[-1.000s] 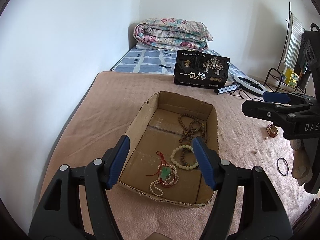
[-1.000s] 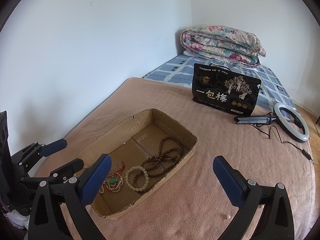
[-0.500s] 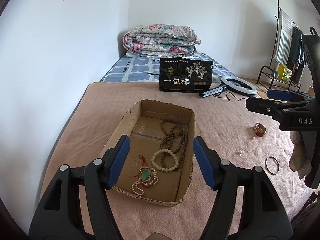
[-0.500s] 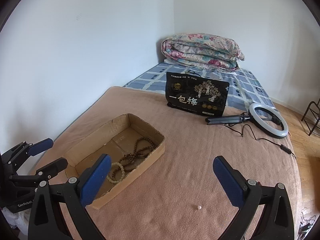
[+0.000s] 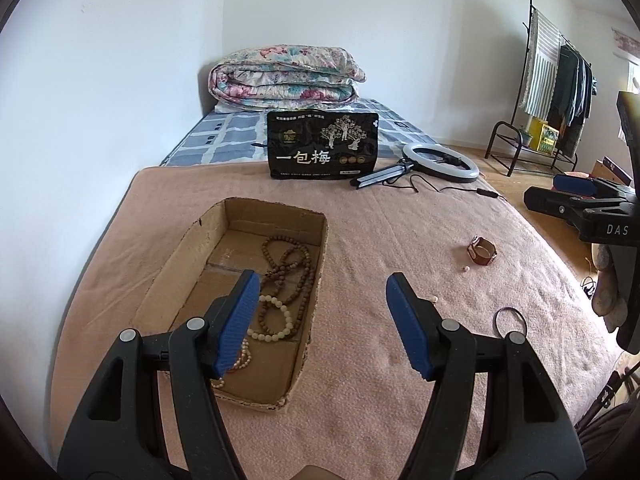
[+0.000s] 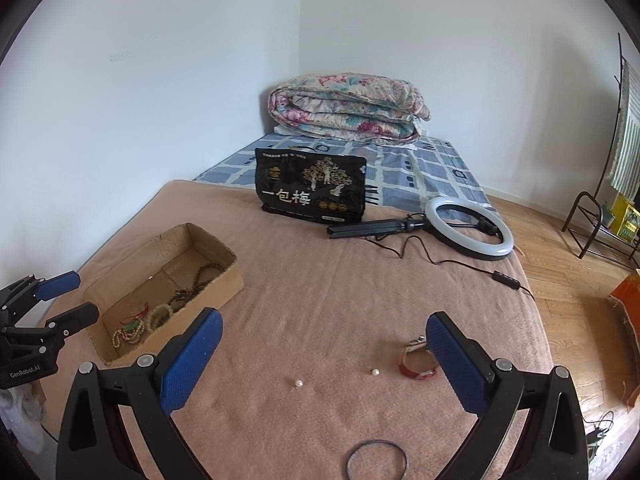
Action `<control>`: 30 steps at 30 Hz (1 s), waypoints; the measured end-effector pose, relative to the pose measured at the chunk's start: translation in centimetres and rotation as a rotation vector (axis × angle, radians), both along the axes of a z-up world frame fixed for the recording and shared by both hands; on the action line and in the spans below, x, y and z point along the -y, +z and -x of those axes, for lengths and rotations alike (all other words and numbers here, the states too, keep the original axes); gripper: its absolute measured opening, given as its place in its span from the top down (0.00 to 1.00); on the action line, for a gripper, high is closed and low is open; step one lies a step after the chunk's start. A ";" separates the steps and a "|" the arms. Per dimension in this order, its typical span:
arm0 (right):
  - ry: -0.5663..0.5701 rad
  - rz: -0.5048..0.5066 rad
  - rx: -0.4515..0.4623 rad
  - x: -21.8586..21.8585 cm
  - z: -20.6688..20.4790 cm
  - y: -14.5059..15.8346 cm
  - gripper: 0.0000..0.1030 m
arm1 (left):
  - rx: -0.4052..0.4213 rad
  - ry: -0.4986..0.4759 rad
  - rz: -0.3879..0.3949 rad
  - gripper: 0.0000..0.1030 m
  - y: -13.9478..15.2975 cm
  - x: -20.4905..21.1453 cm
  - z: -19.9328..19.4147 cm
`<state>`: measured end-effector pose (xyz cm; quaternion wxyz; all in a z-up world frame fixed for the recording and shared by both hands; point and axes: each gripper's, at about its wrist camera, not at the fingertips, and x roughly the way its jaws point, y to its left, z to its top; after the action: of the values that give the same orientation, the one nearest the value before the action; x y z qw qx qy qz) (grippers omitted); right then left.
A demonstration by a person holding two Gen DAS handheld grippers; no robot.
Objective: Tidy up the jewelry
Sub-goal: 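Withdraw both open tools from the box toward the remaining jewelry, then reach the right tool to the red-strap watch while the left tool reaches a pearl stud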
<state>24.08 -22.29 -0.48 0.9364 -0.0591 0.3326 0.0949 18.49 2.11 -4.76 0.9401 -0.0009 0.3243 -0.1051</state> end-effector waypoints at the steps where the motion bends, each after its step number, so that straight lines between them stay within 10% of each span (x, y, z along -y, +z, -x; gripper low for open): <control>1: -0.011 0.007 0.002 0.7 0.2 0.0 0.00 | -0.002 -0.008 0.001 0.34 -0.1 0.4 0.0; 30: -0.175 0.047 -0.139 14.1 2.9 -7.7 0.00 | -0.114 -0.181 0.003 0.34 -5.7 11.4 -3.9</control>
<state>21.22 -36.43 -8.17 0.9141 -0.0452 0.4030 0.0088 22.41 -9.33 -10.48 0.9068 0.0207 0.3758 -0.1898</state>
